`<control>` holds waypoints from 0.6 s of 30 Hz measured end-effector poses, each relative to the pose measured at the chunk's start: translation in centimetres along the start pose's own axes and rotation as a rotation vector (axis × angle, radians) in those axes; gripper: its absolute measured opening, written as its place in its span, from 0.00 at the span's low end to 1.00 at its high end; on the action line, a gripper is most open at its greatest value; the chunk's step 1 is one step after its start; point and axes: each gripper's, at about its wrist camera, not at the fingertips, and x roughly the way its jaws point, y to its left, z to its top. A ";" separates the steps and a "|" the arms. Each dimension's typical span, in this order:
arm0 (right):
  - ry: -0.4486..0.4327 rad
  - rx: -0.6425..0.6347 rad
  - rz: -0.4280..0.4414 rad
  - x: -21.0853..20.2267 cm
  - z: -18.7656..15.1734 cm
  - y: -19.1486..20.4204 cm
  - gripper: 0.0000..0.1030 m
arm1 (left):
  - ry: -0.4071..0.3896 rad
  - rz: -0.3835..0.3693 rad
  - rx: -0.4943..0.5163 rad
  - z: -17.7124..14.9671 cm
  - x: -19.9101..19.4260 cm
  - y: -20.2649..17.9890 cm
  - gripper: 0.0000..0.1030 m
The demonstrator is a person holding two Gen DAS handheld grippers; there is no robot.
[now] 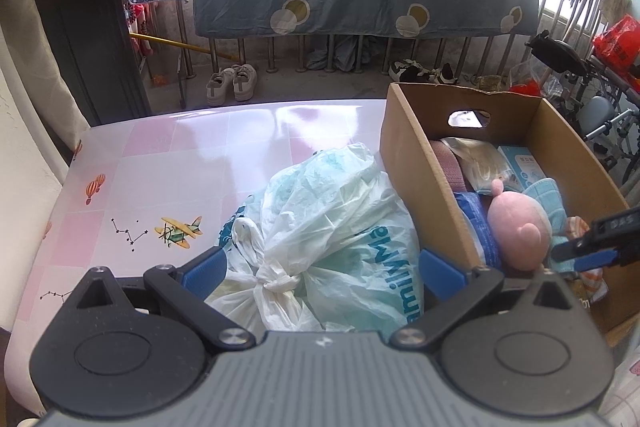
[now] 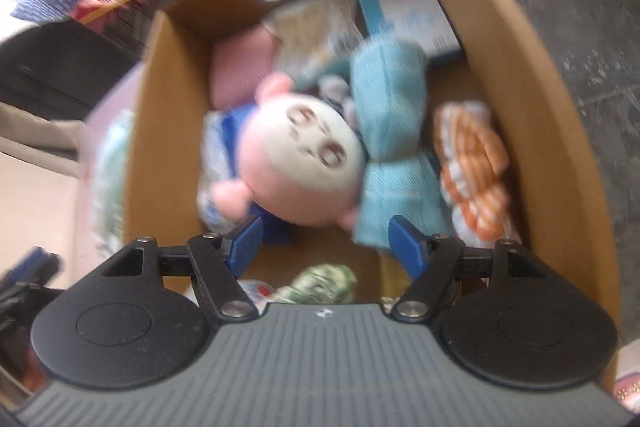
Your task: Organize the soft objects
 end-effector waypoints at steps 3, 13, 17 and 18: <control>0.046 0.010 -0.039 1.9 -0.2 -0.7 0.69 | -0.006 0.005 0.001 0.0 -0.3 0.1 1.00; 0.086 0.030 -0.013 1.7 -1.2 -1.5 0.71 | -0.008 0.005 -0.010 -0.1 -0.5 0.3 1.00; -0.001 0.008 0.040 -0.5 -0.4 -0.7 0.71 | -0.009 0.012 -0.001 -0.3 -0.7 0.3 1.00; -0.022 0.000 0.060 -1.0 -0.2 -0.3 0.71 | -0.009 0.013 -0.002 -0.2 -0.7 0.4 1.00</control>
